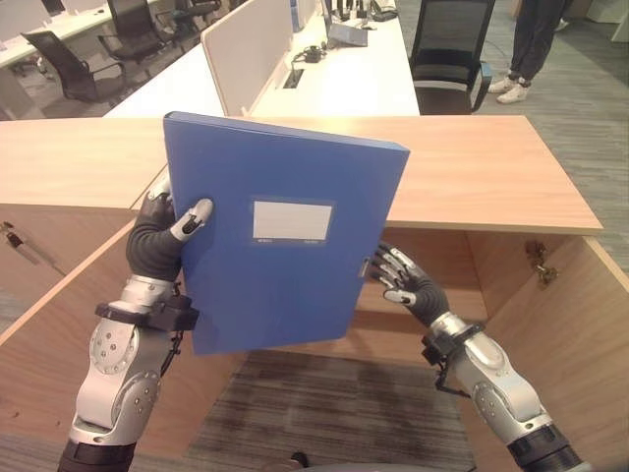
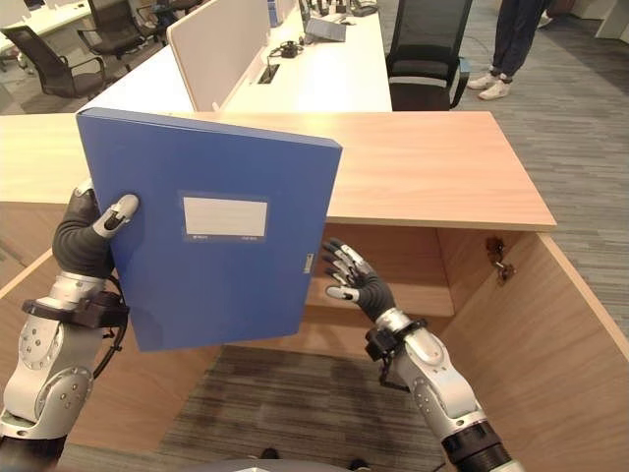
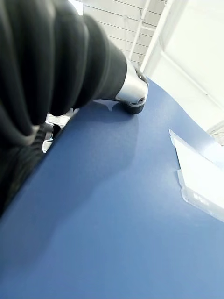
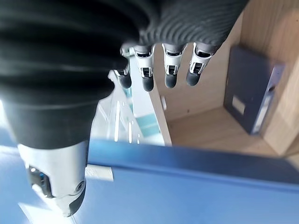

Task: Put the empty folder in the office cabinet

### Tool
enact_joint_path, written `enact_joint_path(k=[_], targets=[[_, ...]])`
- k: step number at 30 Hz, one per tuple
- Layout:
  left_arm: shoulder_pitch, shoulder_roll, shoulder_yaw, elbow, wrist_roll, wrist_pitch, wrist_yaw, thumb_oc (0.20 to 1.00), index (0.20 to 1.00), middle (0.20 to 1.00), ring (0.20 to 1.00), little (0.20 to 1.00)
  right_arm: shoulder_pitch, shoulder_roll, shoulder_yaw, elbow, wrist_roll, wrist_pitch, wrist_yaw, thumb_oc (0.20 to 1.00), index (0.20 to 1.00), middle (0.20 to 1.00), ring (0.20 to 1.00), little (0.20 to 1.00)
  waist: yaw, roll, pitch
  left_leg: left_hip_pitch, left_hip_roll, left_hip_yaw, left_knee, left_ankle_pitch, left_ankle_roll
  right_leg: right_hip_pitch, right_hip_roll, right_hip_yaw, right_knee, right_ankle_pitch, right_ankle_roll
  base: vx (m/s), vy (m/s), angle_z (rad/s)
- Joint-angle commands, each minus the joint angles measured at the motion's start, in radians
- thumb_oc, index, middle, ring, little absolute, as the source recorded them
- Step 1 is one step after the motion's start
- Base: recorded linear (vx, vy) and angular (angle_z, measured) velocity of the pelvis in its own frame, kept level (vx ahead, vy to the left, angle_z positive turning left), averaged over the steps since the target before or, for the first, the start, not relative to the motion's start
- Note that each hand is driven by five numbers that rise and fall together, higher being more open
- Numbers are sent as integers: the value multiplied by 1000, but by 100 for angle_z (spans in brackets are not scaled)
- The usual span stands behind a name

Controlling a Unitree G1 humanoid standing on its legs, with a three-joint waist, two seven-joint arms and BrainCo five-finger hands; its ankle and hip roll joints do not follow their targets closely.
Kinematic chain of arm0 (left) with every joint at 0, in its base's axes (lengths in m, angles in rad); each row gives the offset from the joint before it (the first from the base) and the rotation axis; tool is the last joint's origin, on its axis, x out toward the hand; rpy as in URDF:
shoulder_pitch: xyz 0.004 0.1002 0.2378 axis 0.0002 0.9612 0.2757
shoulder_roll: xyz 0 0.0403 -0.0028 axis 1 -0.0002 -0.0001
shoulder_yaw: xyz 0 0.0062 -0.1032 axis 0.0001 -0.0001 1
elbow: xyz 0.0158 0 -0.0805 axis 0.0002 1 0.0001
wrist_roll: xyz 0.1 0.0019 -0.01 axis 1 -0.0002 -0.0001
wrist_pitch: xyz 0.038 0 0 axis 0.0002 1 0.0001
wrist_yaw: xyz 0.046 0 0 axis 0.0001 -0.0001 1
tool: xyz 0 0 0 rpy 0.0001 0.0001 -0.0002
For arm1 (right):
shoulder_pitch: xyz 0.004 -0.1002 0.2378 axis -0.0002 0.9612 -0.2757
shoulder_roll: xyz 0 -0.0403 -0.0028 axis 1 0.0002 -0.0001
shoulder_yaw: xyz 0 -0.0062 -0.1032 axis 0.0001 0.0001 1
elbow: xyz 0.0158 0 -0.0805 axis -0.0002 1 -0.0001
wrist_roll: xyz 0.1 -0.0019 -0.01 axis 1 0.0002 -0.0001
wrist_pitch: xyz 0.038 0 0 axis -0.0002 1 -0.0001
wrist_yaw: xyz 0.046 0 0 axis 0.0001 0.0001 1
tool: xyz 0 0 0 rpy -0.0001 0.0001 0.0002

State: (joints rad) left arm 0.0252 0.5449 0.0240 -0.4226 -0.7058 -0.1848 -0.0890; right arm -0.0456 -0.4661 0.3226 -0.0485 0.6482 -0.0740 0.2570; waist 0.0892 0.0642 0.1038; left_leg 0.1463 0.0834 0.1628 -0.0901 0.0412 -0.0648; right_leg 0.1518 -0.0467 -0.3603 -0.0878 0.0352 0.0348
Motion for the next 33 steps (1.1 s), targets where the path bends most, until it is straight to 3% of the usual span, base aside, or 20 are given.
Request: enact_joint_path(k=[1, 17, 23, 24, 25, 33], targets=[[-89, 24, -28, 15, 26, -32, -21, 200, 200, 200, 200, 200, -80, 42, 15, -59, 34, -37, 11, 1000, 1000, 1000, 1000, 1000, -17, -56, -25, 18, -12, -36, 3, -73, -13, 46, -81, 64, 14, -72, 95, 0, 0, 0], [-147, -45, -193, 9, -22, 19, -85, 200, 200, 200, 200, 200, -119, 100, 67, 4, 41, -19, 3, 1000, 1000, 1000, 1000, 1000, -28, -62, -23, 14, -9, -30, 3, -73, -11, 41, -82, 71, 12, -69, 96, -10, 0, -3], [-164, -59, -221, 12, -41, 29, -106, 200, 200, 200, 200, 200, -114, 116, 91, -4, 138, 6, 46, 1000, 1000, 1000, 1000, 1000, -30, -65, -22, 13, -8, -27, 3, -72, -13, 38, -82, 72, 11, -68, 96, 0, 0, 0], [-165, -60, -227, 13, -50, 31, -115, 200, 200, 200, 200, 200, -110, 118, 102, -14, 185, 15, 70, 382, 382, 382, 382, 382, -30, -65, -22, 13, -8, -26, 3, -71, -14, 36, -82, 73, 12, -67, 96, 0, 0, 0], [-166, -59, -230, 13, -52, 31, -118, 200, 200, 200, 200, 200, -110, 118, 108, -16, 210, 18, 80, 200, 200, 200, 200, 200, -30, -66, -22, 13, -8, -26, 3, -70, -14, 36, -81, 74, 12, -67, 97, 0, 0, 0], [-165, -60, -228, 12, -63, 32, -142, 200, 200, 200, 200, 200, -110, 105, 123, -53, 278, 38, 134, 200, 200, 200, 200, 200, -28, -69, -22, 11, -7, -23, 3, -69, -17, 33, -80, 74, 12, -65, 98, 0, 0, 0]])
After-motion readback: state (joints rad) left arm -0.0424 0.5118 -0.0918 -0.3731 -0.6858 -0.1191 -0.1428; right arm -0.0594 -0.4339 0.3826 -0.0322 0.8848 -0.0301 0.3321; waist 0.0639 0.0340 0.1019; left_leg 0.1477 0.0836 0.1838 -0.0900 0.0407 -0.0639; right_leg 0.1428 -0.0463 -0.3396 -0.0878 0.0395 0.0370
